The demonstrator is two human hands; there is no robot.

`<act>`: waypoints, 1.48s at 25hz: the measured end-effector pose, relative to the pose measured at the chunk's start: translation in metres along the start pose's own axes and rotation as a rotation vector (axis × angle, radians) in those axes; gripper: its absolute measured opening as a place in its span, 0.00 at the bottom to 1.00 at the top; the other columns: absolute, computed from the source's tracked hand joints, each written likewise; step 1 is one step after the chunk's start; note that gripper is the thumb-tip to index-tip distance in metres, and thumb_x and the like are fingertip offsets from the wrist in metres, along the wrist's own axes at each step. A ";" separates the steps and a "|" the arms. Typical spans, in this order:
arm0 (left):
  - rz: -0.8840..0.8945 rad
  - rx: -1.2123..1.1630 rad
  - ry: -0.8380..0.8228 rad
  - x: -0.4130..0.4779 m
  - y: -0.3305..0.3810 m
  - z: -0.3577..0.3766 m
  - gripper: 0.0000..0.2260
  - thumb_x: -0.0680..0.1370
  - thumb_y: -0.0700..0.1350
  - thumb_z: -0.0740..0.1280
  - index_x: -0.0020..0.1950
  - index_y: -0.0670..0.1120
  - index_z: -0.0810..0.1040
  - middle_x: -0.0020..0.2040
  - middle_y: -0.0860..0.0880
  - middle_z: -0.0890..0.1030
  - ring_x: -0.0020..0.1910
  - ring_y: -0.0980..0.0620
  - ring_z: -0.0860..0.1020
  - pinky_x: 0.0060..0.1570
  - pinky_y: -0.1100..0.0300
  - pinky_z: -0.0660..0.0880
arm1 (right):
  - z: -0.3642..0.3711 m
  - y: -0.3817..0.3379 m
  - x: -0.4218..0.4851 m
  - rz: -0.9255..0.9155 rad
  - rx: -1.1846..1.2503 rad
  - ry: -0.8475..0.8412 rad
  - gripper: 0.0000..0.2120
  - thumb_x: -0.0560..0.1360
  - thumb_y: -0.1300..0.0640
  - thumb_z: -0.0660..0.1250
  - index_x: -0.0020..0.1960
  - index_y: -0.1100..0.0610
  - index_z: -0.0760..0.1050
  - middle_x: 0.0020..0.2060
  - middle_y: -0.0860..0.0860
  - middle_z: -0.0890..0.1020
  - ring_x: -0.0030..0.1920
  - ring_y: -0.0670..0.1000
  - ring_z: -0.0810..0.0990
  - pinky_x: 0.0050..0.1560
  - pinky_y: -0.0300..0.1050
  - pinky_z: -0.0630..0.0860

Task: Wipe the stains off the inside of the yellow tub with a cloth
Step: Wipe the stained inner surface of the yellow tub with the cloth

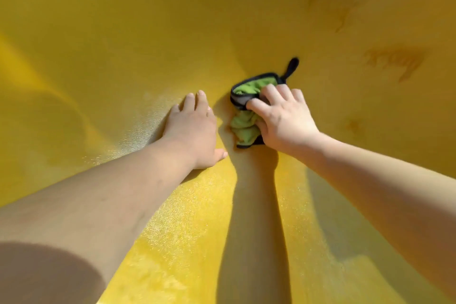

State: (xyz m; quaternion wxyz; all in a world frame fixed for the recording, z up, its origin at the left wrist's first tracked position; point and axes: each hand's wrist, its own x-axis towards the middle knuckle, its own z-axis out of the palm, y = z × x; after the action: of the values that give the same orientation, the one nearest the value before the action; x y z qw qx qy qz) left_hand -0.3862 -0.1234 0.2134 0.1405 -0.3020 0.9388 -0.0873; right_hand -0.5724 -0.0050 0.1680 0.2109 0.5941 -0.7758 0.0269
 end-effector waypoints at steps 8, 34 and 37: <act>-0.085 -0.037 -0.003 0.001 0.016 0.009 0.61 0.63 0.82 0.60 0.82 0.41 0.53 0.83 0.37 0.44 0.81 0.35 0.46 0.76 0.35 0.52 | -0.046 0.096 -0.003 -0.005 -0.235 -0.059 0.24 0.68 0.59 0.73 0.63 0.49 0.75 0.53 0.59 0.74 0.52 0.62 0.74 0.46 0.55 0.69; -0.026 -0.164 -0.225 0.018 0.152 -0.058 0.53 0.70 0.59 0.77 0.82 0.39 0.50 0.81 0.32 0.46 0.80 0.33 0.52 0.71 0.37 0.67 | -0.111 0.132 -0.136 0.044 -0.341 -0.526 0.29 0.75 0.58 0.66 0.73 0.41 0.66 0.66 0.54 0.69 0.63 0.58 0.69 0.53 0.52 0.65; 0.138 -0.348 -0.139 0.003 0.194 -0.072 0.45 0.73 0.56 0.75 0.81 0.44 0.54 0.83 0.38 0.46 0.81 0.35 0.52 0.73 0.38 0.65 | -0.163 0.193 -0.135 0.149 -0.621 -0.466 0.24 0.76 0.55 0.65 0.70 0.41 0.70 0.64 0.54 0.70 0.63 0.58 0.70 0.56 0.54 0.66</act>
State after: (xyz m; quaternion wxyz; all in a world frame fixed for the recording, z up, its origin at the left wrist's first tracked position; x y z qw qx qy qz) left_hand -0.5164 0.0361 0.2323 0.1561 -0.2619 0.9463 0.1074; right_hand -0.6767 0.2216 0.3083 0.1964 0.4346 -0.8150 -0.3292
